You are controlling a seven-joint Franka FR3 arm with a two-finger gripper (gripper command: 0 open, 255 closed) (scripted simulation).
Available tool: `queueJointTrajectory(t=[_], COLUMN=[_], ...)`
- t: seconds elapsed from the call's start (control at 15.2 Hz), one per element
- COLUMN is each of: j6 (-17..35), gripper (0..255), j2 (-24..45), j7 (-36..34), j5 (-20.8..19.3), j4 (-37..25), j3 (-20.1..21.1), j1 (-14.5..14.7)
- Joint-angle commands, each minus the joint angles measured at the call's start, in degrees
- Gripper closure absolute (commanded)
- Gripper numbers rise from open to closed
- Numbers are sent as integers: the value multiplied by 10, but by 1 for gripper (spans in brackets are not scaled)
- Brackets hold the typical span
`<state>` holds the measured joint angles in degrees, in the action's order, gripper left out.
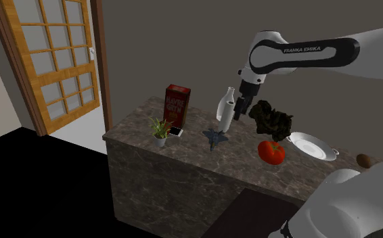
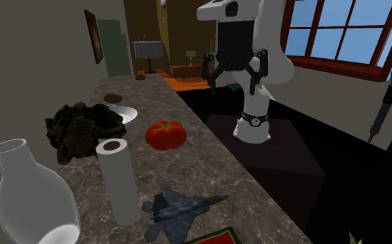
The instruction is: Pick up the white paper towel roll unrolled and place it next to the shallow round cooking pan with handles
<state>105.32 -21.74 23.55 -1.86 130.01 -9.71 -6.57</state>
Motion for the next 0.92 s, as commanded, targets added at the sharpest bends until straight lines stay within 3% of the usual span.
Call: queueJointTrajectory(t=[0.0,0.86], j6=[20,94], gripper=[0,0], j2=[41,284], j7=[20,132], j5=[-3,39], j4=[-27,-234], j3=[-15,-75], j1=[-5,-43])
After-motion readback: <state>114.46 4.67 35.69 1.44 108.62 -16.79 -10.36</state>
